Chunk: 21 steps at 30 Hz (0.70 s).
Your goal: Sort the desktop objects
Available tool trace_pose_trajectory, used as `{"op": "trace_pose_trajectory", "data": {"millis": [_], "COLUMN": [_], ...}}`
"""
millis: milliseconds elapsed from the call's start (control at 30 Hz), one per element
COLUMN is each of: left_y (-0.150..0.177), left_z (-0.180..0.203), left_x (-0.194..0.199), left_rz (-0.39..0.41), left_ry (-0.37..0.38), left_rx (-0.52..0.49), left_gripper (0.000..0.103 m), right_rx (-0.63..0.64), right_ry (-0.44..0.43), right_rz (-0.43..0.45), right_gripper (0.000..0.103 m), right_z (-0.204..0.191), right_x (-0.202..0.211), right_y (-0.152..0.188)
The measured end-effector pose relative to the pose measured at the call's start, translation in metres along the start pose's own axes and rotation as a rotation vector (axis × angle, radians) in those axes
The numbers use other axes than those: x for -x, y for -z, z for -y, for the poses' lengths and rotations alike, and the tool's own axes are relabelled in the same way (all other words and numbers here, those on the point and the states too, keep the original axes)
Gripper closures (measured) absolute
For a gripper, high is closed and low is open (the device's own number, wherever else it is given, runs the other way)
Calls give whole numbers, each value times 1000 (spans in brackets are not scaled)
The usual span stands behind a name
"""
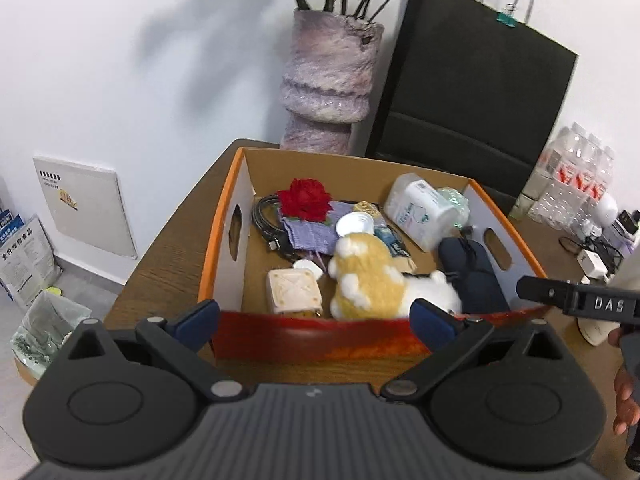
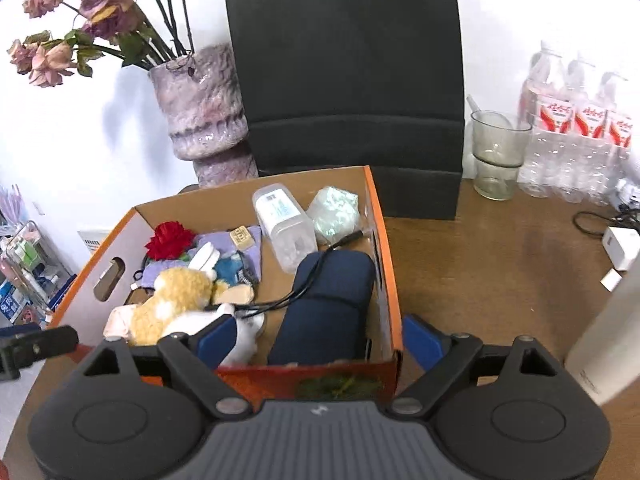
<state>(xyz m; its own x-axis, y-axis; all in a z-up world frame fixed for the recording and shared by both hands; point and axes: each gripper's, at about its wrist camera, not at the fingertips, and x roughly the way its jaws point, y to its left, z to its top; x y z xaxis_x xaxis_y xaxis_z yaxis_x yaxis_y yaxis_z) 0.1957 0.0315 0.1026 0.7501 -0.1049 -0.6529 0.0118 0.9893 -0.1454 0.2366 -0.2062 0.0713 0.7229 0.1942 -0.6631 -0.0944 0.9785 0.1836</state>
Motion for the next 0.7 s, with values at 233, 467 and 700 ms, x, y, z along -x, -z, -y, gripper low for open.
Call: {"op": "trace_pose_trajectory", "data": {"millis": [233, 467, 700], "left_y": [21, 77, 134], "left_z": [11, 7, 0], "left_x": [30, 46, 54], "left_rz": [8, -34, -62], "left_ry": [-13, -8, -75], "left_rx": [-44, -32, 4], "left_gripper": [0, 0, 0], "right_rx": [69, 67, 160], "right_ry": [-8, -26, 24], "right_rz": [36, -10, -4], "right_gripper": [12, 11, 11], "right_z": [-21, -34, -51], "right_x": [42, 52, 63], "right_y": [13, 63, 127]}}
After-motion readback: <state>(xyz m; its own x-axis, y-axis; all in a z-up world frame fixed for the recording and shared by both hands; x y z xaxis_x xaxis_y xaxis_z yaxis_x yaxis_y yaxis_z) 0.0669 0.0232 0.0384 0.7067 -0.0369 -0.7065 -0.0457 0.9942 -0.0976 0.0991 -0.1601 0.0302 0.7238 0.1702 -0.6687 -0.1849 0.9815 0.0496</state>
